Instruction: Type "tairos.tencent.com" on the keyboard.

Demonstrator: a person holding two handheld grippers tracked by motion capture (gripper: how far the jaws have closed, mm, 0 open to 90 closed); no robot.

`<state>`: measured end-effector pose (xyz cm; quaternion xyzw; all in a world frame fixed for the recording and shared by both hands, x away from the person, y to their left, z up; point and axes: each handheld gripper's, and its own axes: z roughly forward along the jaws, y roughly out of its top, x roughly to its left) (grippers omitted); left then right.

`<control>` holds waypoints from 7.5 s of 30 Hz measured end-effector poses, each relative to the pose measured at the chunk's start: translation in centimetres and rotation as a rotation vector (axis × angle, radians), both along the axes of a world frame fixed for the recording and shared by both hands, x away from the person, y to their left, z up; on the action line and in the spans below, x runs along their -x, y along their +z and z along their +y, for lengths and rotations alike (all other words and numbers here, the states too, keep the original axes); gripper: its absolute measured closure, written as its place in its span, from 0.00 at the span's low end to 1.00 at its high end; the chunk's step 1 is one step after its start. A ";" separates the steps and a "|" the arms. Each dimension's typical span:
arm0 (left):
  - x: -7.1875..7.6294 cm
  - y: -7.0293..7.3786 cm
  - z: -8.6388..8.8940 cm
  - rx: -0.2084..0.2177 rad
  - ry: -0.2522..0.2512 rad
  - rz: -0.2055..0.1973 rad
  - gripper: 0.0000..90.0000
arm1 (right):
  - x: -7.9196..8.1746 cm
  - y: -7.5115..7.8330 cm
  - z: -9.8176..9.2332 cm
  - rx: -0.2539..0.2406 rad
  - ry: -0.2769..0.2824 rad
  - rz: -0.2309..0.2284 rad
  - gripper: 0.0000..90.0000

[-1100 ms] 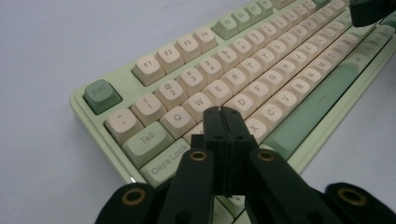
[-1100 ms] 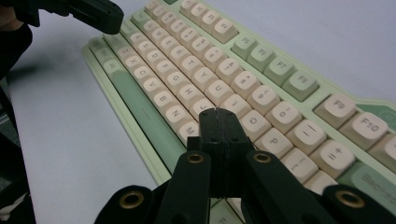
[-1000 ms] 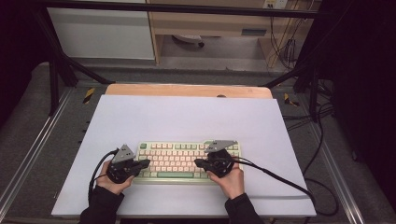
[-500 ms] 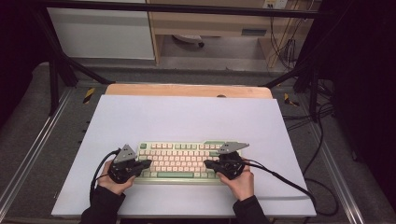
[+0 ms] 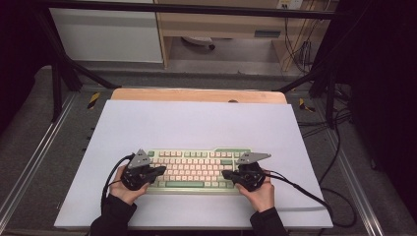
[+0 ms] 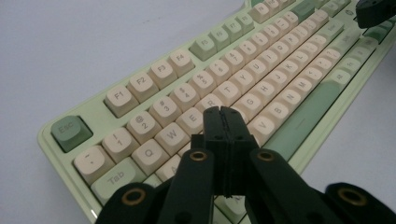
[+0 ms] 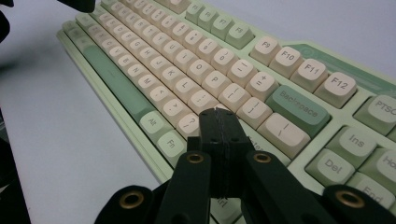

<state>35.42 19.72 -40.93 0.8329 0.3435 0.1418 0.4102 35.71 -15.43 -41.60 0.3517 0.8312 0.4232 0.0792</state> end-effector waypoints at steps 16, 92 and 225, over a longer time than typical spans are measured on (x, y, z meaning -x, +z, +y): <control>-1.8 -0.2 -3.0 -0.023 -0.009 0.007 1.00 | 0.2 0.0 -0.3 -0.006 -0.004 0.000 1.00; 0.9 -1.1 1.5 -0.002 0.020 -0.008 1.00 | 0.2 -0.1 0.2 -0.017 0.005 0.008 1.00; 0.8 -1.7 -1.9 -0.029 -0.049 -0.012 1.00 | -0.6 0.0 2.1 0.001 0.031 -0.011 1.00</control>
